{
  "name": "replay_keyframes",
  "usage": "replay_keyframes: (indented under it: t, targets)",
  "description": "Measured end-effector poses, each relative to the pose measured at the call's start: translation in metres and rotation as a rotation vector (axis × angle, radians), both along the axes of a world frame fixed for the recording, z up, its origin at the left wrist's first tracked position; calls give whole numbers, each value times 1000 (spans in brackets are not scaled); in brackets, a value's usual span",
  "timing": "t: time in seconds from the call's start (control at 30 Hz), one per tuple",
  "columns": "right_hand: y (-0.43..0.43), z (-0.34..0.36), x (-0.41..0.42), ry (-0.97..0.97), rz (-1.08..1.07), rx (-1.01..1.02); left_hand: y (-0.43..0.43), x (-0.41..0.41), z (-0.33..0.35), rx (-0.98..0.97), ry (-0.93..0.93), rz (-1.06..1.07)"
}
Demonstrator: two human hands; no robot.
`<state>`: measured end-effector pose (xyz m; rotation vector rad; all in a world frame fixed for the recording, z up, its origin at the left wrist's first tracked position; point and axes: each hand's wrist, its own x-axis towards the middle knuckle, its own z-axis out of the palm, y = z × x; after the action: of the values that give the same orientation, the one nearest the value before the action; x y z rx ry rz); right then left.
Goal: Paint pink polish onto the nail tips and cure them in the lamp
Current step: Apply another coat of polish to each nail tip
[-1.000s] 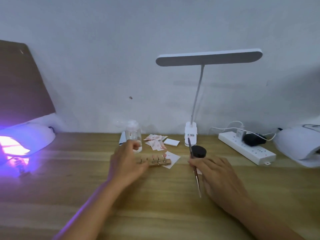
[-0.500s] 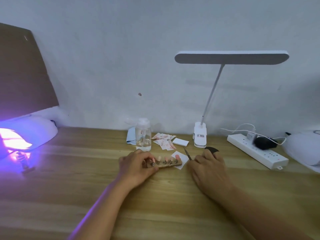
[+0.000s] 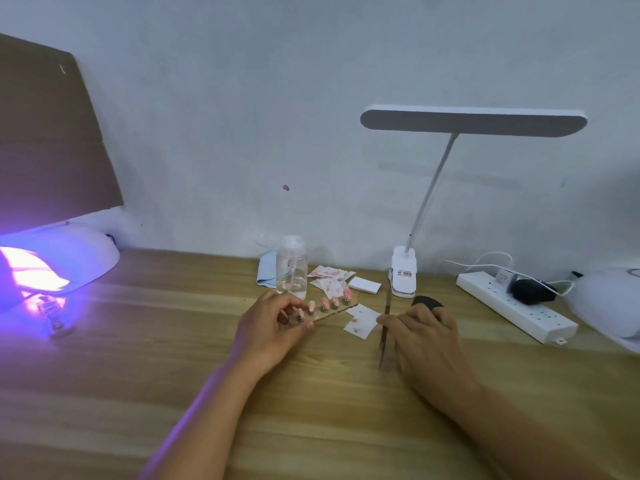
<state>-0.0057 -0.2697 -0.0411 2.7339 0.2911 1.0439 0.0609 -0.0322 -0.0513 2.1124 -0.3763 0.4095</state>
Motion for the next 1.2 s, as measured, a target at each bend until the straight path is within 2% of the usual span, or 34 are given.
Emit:
replay_keyframes:
  t: [0.1,0.23,0.27,0.33,0.43,0.57,0.67,0.73,0.83,0.93,1.03,1.1,1.17,1.2]
  targets:
    - [2,5,-8,19,2,36,0,-4,1,27,-14,-16]
    - [-4,7,-23,-65,83,271,-2,-11,-1,64,48,-63]
    - [-6,7,-27,-90,118,364,-3,-13,-2,88,76,-81]
    - [-6,7,-34,-94,196,676,-7,-16,-2,141,116,-106]
    - [5,4,-37,-12,289,1069,-14,-19,-3,187,116,-98]
    - [18,6,-32,52,456,1332,-23,-21,-6,188,78,-133]
    - [23,6,-25,56,453,1469,-26,-20,-9,189,57,-139]
    - [21,1,-23,42,415,1497,-27,-17,-10,182,46,-128]
    - [17,1,-28,34,457,1428,-27,-15,-11,181,33,-125]
    - [5,7,-27,-77,485,1343,-26,-15,-12,195,13,-125]
    - [-19,18,-16,-156,350,1014,-27,-15,-13,233,4,-133]
    - [-36,19,-2,3,130,847,-28,-16,-12,271,18,-135]
    - [-47,16,6,201,-51,837,-27,-17,-10,298,31,-133]
    - [-50,13,8,239,-72,841,-27,-18,-9,301,30,-129]
